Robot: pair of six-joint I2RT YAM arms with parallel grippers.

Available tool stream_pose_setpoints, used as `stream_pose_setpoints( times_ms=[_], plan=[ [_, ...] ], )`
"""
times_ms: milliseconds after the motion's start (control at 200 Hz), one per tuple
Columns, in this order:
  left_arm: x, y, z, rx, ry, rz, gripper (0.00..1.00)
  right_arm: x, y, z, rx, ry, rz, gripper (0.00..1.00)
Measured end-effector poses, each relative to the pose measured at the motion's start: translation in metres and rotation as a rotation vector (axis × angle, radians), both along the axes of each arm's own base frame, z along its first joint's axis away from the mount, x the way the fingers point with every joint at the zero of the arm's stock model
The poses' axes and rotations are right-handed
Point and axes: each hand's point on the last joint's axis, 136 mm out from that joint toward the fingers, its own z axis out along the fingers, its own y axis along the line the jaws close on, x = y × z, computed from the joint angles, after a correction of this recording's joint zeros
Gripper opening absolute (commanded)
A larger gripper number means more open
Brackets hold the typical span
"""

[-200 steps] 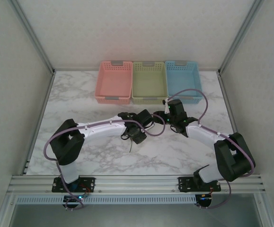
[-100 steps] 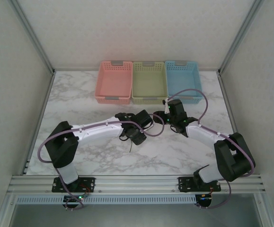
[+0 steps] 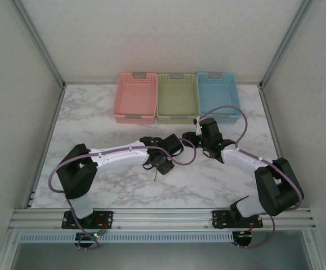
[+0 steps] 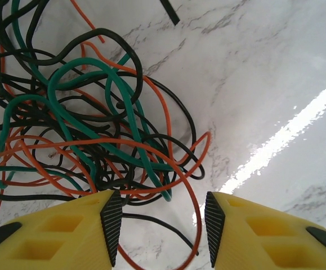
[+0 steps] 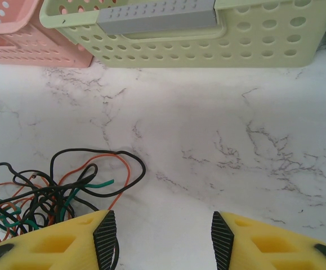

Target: Untangle the cables

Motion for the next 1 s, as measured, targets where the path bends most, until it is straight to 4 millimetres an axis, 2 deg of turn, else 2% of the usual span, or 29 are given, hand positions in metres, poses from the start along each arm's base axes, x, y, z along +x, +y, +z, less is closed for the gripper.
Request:
stream_pose_setpoints(
  times_ms=[140,265,430,461,531,801,996],
  plan=[
    [0.004,0.003,-0.005,0.023,-0.016,0.011,0.4,0.0,0.0,0.0,0.0,0.0,0.0,0.52],
    [0.006,0.002,-0.004,0.021,-0.026,0.017,0.23,0.0,0.0,0.0,0.0,0.0,0.0,0.52],
    [0.006,0.002,0.004,-0.005,-0.04,0.032,0.08,0.0,0.0,0.0,0.0,0.0,0.0,0.52],
    [0.006,0.002,0.01,-0.02,-0.048,0.037,0.0,0.0,0.0,0.0,0.0,0.0,0.0,0.52],
    [0.01,0.002,0.029,-0.061,-0.087,0.051,0.0,0.0,0.0,0.0,0.0,0.0,0.0,0.52],
    [0.024,0.01,0.128,-0.308,-0.275,0.165,0.0,0.0,0.0,0.0,0.0,0.0,0.0,0.52],
    [0.024,0.024,0.195,-0.535,-0.338,0.258,0.0,0.0,0.0,0.0,0.0,0.0,0.001,0.52]
  ],
)
